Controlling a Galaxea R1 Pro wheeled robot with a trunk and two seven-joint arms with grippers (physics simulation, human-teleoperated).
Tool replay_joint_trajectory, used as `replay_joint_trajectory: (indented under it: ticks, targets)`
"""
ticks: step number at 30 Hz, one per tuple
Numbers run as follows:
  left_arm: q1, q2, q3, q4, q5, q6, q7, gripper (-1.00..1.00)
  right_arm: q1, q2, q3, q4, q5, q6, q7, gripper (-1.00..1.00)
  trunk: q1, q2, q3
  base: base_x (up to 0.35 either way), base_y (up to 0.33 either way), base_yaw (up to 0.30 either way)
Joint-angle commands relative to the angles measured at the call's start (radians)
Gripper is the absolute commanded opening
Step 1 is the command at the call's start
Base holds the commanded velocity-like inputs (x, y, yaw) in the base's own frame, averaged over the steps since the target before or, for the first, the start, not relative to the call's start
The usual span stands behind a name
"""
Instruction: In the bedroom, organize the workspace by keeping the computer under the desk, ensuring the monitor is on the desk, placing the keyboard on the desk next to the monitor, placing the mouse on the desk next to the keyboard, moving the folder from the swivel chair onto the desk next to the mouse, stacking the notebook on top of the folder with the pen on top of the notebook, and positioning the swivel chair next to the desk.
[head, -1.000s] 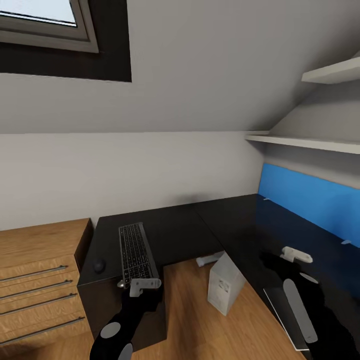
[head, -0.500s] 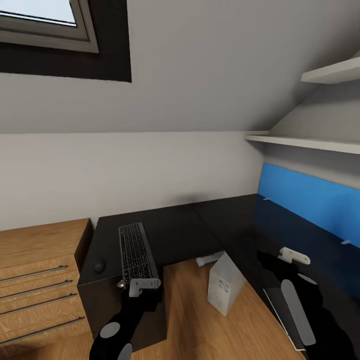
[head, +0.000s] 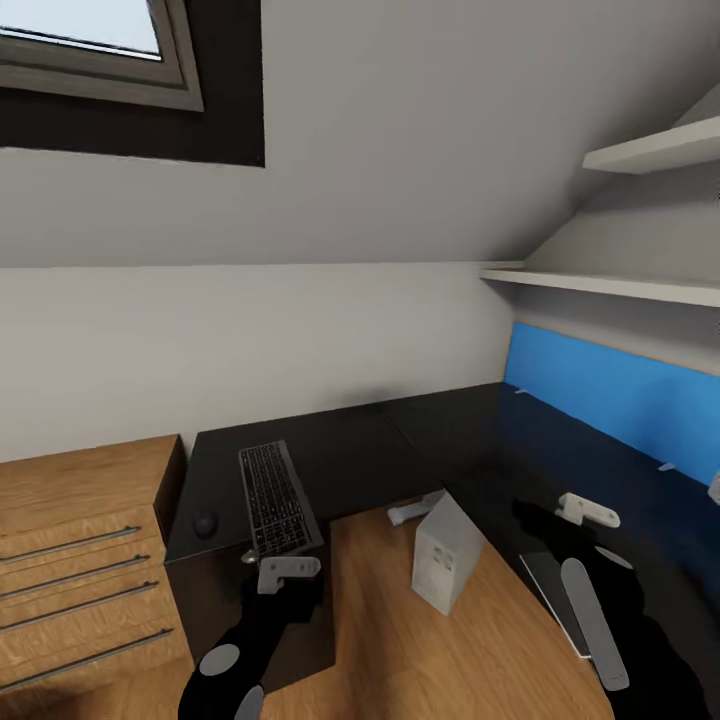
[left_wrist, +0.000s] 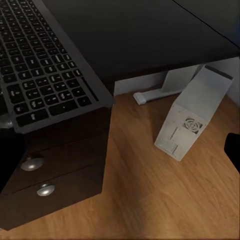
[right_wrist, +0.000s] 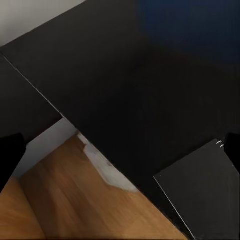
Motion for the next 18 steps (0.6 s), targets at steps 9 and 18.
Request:
replay_joint_trajectory:
  ticks: [9, 18]
  targets:
    - [-0.001, 0.0, -0.003, 0.0, 0.012, 0.003, 0.01, 1.0, -0.001, -0.001, 0.0, -0.012, -0.011, 0.001, -0.008, 1.0, 0.0, -0.001, -0.001, -0.142, 0.175, -0.079]
    - [-0.001, 0.0, -0.003, 0.0, 0.012, 0.003, 0.01, 1.0, -0.001, -0.001, 0.0, -0.011, -0.009, 0.0, -0.008, 1.0, 0.0, -0.001, -0.004, 0.0, 0.005, -0.248]
